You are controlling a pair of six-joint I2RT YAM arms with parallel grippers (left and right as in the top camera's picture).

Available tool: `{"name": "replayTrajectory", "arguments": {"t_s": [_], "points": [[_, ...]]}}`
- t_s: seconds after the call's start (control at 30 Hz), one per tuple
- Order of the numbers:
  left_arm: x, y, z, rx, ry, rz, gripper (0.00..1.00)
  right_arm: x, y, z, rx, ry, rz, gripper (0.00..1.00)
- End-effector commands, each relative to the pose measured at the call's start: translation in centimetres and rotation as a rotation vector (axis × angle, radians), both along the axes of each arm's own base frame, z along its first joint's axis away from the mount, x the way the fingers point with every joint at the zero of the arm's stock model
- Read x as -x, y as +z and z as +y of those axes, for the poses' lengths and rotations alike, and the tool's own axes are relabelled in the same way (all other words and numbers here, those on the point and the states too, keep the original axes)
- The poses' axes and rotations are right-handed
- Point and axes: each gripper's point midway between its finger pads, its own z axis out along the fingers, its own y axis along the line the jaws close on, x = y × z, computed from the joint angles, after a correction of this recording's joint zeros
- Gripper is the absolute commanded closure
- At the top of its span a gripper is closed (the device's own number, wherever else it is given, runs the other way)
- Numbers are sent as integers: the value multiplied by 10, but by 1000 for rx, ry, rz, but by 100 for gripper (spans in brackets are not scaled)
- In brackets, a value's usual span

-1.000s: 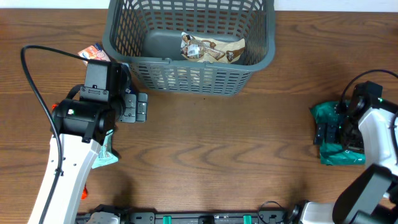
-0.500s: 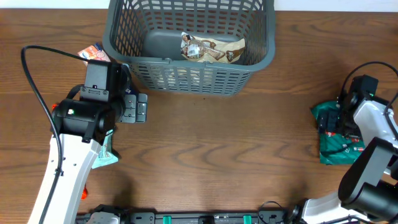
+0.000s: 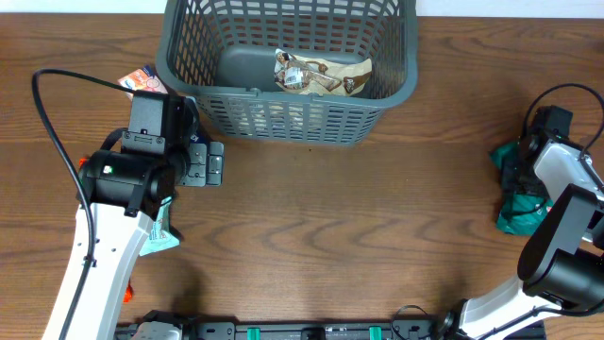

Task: Pack container
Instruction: 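Grasp the green coffee bag with the right gripper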

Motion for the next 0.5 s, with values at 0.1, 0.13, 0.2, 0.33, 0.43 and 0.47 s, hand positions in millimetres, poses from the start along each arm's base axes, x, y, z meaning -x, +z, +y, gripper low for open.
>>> {"name": "replayTrajectory", "arguments": {"t_s": [0.1,0.13,0.2,0.33,0.43,0.47], "points": [[1,1,1,0,-2,-2,1,0,-52,61,-293,73,18,99],[1,1,1,0,-2,-3,1,0,-52,62,-294,77,20,99],[1,1,1,0,-2,-3,1,0,-52,65,-295,83,24,99],[1,1,1,0,-2,-3,1,-4,-47,72,-292,92,16,99],[1,1,1,0,-2,-2,3,-13,-30,75,-279,85,-31,99],[1,1,1,0,-2,-3,1,-18,-22,75,-270,84,-55,99]]}}
